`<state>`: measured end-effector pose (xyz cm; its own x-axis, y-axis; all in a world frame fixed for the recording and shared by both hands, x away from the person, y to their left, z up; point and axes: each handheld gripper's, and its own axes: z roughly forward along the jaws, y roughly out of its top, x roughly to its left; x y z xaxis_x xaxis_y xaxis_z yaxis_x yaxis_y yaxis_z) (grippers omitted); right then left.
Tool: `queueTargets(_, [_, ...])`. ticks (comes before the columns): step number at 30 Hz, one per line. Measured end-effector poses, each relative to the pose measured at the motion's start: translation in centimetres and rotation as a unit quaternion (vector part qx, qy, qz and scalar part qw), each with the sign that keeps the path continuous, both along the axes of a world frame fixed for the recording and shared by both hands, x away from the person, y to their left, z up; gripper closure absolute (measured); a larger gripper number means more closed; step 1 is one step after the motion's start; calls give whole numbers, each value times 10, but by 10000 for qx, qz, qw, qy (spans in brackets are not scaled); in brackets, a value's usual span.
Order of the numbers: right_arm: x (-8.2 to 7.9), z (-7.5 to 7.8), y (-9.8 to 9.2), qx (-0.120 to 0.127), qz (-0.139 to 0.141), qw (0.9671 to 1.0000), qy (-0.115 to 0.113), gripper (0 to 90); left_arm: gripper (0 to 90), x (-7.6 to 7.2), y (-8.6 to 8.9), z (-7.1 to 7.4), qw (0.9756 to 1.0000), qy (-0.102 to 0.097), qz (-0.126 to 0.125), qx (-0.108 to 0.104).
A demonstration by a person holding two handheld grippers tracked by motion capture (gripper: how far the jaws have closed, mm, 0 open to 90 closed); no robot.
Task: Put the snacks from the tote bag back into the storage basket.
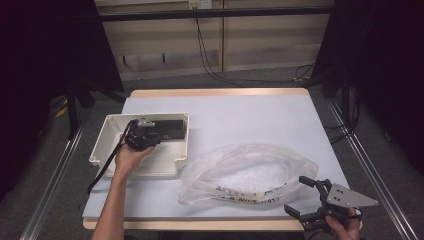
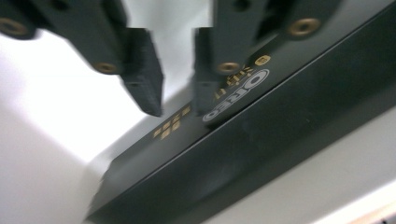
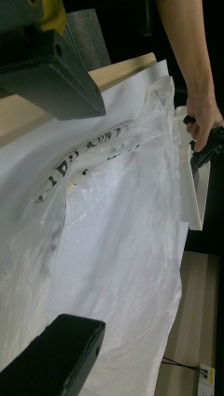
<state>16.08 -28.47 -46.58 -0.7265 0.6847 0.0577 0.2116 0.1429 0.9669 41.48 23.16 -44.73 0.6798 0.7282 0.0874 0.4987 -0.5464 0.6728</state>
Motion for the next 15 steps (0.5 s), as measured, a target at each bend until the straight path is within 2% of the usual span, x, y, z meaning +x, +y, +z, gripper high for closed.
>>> queueTargets(6, [1,0,1,-21,23,10000,-35,0,426,-18,10,16,9996,-275,-64,-95])
queueTargets(9, [2,1,1,3,38,10000,-32,0,234,-27,18,26,9981,-599,85,-140])
queueTargets(10, [2,1,1,-2,36,10000,-13,0,184,-29,22,29,9977,-627,67,-246])
queueTargets(11, [2,1,1,-7,19,10000,-17,0,152,-32,26,33,9973,-651,59,-343])
queueTargets(13, [2,1,1,-20,1,10000,-24,0,118,-39,34,39,9966,-728,14,-382])
queueTargets(15, [3,1,1,-5,-9,10000,-50,0,90,-43,40,44,9958,-717,-10,-563])
